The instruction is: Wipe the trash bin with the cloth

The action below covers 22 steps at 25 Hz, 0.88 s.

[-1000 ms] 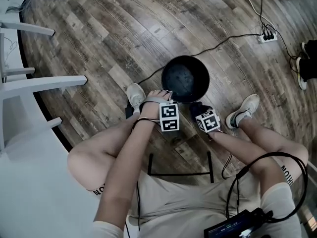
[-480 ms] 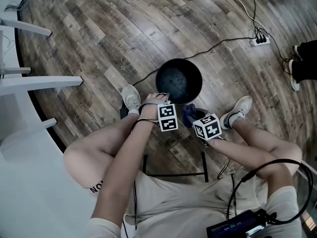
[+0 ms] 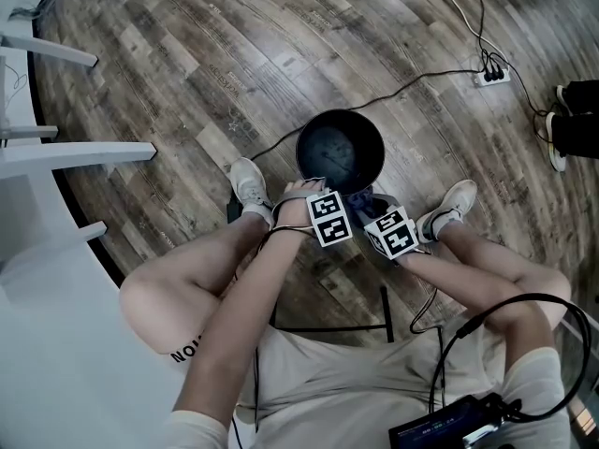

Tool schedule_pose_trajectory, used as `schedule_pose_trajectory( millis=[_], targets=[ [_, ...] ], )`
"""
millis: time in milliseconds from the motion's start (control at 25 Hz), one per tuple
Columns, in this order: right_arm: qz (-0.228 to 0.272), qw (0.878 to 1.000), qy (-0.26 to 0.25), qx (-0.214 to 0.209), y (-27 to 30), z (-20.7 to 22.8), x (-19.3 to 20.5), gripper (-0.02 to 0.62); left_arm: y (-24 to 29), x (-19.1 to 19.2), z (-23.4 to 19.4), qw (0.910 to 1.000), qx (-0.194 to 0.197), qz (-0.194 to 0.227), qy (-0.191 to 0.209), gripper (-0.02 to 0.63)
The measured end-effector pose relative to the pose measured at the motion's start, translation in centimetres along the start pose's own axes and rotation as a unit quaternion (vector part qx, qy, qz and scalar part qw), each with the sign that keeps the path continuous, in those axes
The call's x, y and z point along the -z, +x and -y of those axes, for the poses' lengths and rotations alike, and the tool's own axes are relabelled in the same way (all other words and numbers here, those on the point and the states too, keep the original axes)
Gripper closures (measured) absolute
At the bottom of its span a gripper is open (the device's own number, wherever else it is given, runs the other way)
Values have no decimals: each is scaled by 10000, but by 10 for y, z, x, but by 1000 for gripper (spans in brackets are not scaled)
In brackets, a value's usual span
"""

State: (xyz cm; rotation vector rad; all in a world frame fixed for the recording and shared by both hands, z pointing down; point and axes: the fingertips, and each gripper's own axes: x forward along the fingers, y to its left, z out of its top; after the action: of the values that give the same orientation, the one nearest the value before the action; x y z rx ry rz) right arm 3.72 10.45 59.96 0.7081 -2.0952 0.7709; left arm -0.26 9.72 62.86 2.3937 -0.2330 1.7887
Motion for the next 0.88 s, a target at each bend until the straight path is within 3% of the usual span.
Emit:
schedule_pose_trajectory(
  millis=[320,880],
  targets=[
    [-130,9997,-178,100,25,19,7,492,-3,-9,-3,9991,15,405,97,540],
    [-519,9941,-925,236,80,49,46,492,-6,-11,-3,9976,102,558,394,555]
  ],
)
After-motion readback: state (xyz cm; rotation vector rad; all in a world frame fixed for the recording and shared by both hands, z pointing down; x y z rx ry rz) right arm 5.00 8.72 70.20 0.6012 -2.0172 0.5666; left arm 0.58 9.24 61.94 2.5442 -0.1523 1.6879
